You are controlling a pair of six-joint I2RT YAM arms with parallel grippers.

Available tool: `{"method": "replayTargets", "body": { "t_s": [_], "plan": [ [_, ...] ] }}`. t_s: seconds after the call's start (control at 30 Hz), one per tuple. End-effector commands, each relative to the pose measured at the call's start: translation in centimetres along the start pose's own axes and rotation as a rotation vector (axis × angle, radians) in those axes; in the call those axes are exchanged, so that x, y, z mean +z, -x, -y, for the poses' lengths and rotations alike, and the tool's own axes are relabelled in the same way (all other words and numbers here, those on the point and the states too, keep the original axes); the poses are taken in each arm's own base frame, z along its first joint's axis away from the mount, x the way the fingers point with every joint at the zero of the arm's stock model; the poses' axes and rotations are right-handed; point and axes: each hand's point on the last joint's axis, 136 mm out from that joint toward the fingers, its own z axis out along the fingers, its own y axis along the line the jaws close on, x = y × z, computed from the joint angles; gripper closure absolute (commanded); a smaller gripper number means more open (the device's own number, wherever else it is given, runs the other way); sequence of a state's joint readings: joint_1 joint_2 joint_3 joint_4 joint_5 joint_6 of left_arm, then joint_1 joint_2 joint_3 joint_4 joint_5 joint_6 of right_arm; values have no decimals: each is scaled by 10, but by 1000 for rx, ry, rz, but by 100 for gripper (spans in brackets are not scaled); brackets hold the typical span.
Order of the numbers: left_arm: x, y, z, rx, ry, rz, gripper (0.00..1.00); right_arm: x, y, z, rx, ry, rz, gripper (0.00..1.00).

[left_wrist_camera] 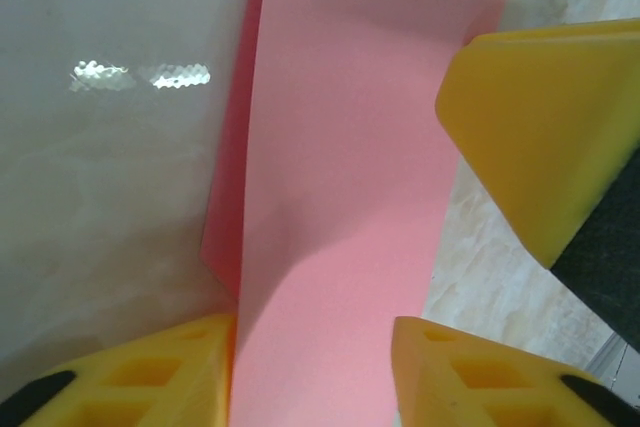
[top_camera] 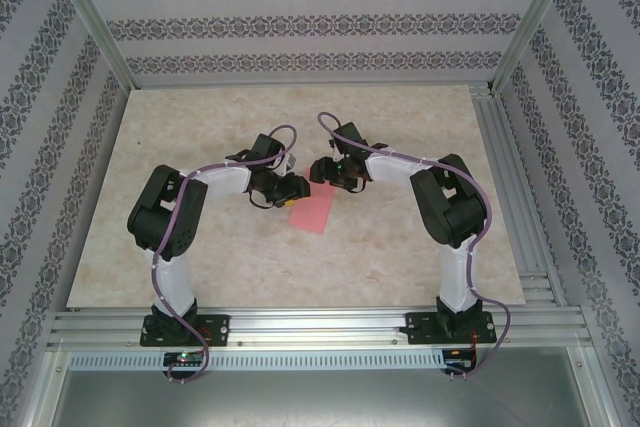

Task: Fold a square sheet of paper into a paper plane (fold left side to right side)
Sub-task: Third fold the triangle at the center of the table.

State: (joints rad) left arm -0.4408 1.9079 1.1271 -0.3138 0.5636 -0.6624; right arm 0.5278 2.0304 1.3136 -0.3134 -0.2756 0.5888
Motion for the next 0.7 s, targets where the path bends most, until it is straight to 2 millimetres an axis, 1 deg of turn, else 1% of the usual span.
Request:
{"method": "replayTargets", "body": {
  "t_s": [0.0,0.1,0.2,0.3,0.4,0.5,0.6,0.67],
  "plan": [
    [-2,8,16,42,-31,26,62,6,-4,0,-2,14,-16,38],
    [0,7,16,36,-27,19,74,0,0,-2,-17,16,3,38],
    [-1,5,16,33,-15,22,84,-12,7,-7,-37,32,37,36],
    [-2,4,17,32,-7,25,89,-31,14,-14,-63,60,81,32],
    [-3,1,19,27,-3,24,91,-52,11,-14,-94,64,111,30],
    [-3,-2,21,17,6,25,92,-68,-4,-10,-125,65,114,29],
    [-4,-4,22,5,15,33,92,-84,-26,-5,-149,70,117,29],
    [-5,-6,21,-12,26,39,92,-92,-44,0,-168,72,122,29]
  ]
}}
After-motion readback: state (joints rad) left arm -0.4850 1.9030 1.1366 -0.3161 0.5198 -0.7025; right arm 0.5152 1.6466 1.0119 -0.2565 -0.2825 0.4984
